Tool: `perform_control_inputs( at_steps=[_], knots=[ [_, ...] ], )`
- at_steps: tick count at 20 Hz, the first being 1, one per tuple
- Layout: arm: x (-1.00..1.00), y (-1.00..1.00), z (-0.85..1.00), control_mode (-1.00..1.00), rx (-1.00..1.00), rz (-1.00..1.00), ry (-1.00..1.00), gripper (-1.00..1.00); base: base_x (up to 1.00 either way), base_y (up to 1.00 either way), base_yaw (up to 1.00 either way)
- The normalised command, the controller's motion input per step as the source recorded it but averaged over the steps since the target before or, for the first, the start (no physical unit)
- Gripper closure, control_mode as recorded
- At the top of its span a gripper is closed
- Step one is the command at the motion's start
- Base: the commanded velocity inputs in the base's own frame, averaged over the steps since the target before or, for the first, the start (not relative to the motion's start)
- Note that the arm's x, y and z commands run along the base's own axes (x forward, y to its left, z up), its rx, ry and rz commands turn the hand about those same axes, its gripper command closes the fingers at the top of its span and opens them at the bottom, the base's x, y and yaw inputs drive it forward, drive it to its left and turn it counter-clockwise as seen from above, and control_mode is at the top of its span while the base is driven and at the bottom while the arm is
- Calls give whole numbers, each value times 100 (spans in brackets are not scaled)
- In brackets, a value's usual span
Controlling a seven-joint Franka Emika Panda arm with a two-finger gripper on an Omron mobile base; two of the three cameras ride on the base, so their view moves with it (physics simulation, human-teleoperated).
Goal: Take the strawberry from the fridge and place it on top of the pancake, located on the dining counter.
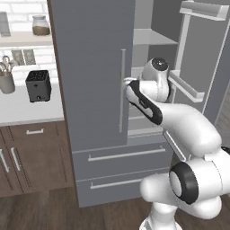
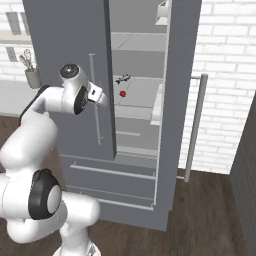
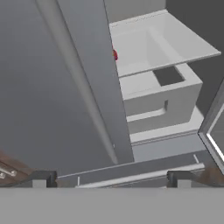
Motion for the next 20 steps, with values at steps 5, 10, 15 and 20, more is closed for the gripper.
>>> perform_control_inputs(
  at_steps=[5,10,15,20],
  knots=[
    [47,71,52,-100,-29,-3,7,-100,0,0,0],
    [62,0,2,-100,-1,0,2,-100,0,0,0],
    [64,-18,-1,-100,0,0,0,-100,0,0,0],
    [66,-8,-1,-100,0,1,0,-100,0,0,0]
  ],
)
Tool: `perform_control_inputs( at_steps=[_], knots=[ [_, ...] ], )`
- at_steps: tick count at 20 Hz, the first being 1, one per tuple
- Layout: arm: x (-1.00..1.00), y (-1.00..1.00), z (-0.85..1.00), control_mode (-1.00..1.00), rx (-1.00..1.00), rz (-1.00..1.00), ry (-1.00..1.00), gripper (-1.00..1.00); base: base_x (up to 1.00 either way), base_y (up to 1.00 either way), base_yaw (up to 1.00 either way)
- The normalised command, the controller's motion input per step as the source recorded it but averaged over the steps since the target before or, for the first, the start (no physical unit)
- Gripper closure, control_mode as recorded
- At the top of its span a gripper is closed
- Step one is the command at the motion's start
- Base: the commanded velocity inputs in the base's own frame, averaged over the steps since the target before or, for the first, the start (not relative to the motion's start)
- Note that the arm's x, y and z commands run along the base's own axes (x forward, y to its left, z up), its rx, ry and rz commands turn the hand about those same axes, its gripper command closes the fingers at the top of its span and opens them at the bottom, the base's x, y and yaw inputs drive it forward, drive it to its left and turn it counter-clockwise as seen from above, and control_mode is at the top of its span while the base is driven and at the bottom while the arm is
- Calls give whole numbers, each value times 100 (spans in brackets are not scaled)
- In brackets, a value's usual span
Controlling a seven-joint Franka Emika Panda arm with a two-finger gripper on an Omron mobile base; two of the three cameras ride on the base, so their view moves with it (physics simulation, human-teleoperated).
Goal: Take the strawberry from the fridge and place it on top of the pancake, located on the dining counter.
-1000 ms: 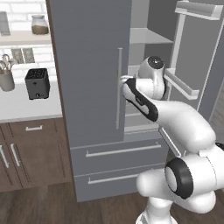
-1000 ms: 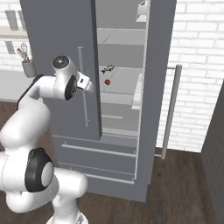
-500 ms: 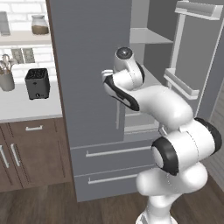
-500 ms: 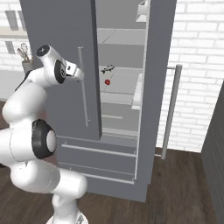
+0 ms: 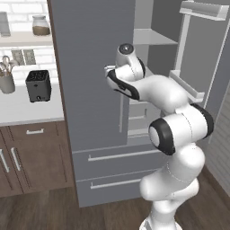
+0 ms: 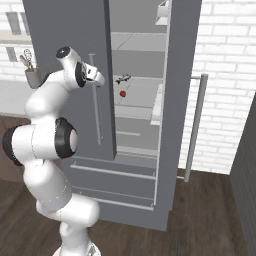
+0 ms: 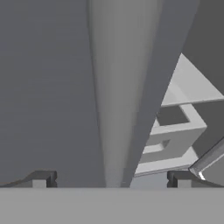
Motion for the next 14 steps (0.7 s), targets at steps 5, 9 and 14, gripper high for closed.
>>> perform_control_inputs(
  at_steps=[5,9,14],
  knots=[
    [54,0,-1,-100,0,0,0,-100,0,0,0],
    [45,-1,-15,-100,0,0,-4,-100,0,0,0],
    [27,0,-33,-100,0,2,-19,-100,0,0,0]
  ],
)
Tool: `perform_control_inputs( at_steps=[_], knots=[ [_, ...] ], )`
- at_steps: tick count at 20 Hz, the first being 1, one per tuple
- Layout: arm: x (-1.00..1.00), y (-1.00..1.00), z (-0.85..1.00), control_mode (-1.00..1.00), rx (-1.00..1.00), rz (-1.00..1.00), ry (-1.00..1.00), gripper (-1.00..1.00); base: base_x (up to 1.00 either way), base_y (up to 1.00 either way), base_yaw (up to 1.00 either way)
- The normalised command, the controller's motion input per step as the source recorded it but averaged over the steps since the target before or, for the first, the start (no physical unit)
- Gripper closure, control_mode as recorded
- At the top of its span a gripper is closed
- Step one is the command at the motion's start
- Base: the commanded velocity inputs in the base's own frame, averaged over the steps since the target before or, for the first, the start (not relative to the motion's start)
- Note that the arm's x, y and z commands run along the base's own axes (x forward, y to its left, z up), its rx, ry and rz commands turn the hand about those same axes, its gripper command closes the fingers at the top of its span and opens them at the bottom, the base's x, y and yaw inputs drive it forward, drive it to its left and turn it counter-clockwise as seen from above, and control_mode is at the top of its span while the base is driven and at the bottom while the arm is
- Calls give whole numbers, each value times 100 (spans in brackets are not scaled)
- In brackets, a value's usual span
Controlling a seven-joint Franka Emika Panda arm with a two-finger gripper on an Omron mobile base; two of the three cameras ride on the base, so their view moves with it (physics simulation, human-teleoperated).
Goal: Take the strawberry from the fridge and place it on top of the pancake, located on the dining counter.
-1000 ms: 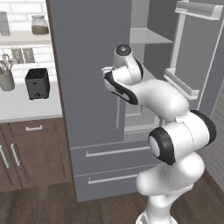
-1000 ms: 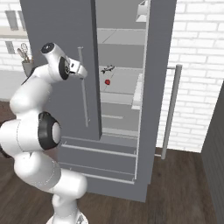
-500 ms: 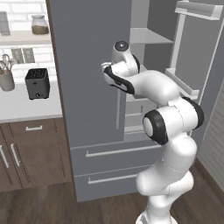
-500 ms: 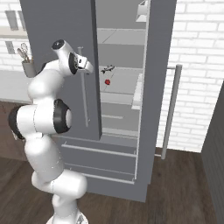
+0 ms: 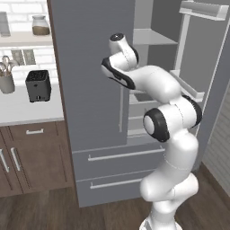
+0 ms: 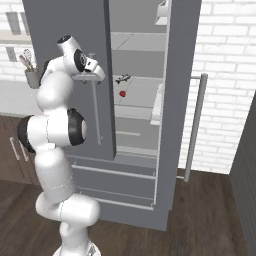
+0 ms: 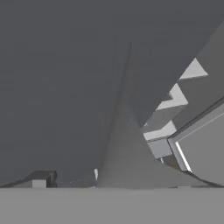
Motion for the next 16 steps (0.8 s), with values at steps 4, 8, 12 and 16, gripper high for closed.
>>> perform_control_inputs(
  at_steps=[4,8,12,16],
  knots=[
    [4,-2,-30,-100,0,4,-32,-100,0,0,0],
    [-19,0,-28,-100,0,7,-31,-100,0,0,0],
    [-49,0,-45,-100,0,9,-24,-100,0,0,0],
    [-72,-6,-39,-100,0,10,-10,-100,0,0,0]
  ],
)
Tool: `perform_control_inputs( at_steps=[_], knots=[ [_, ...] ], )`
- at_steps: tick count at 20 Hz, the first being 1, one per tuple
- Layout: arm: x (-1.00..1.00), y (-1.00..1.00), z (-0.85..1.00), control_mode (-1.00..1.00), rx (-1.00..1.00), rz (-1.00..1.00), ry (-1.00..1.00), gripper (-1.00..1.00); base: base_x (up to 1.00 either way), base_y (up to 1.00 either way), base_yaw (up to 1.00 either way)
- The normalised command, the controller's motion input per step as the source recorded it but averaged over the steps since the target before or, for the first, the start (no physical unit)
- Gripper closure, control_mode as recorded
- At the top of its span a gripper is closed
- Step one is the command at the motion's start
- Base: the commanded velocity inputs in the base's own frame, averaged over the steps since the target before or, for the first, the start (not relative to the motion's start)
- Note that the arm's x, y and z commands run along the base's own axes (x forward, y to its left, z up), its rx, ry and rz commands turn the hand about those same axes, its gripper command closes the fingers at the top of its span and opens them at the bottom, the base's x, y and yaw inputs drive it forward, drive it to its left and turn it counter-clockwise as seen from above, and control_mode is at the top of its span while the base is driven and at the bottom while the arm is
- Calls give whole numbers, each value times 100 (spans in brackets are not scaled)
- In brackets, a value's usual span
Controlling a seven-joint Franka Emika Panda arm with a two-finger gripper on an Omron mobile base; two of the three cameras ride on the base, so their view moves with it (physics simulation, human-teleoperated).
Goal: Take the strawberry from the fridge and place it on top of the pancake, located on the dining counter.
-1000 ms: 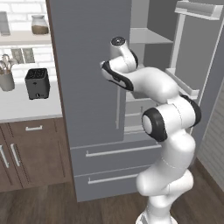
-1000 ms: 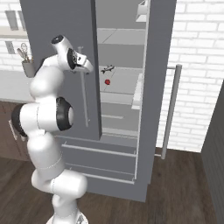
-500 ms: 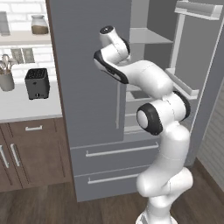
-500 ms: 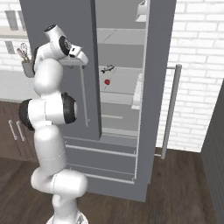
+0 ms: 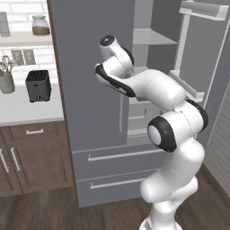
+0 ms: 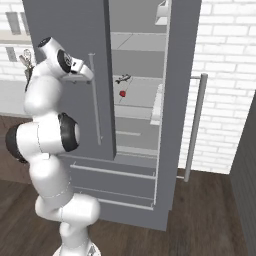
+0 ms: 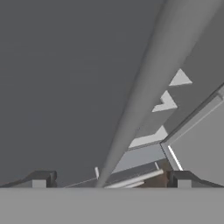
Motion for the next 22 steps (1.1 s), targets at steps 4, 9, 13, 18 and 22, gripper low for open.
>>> perform_control_inputs(
  at_steps=[4,9,13,18,22],
  knots=[
    [-16,-9,-14,-100,0,9,-4,-100,0,0,0],
    [15,-18,0,-100,0,15,0,-100,0,0,0],
    [20,-22,0,-100,0,15,-1,-100,0,0,0],
    [10,-17,-1,-100,0,9,-9,-100,0,0,0],
    [20,-1,-1,-100,0,10,-14,-100,0,0,0]
  ],
)
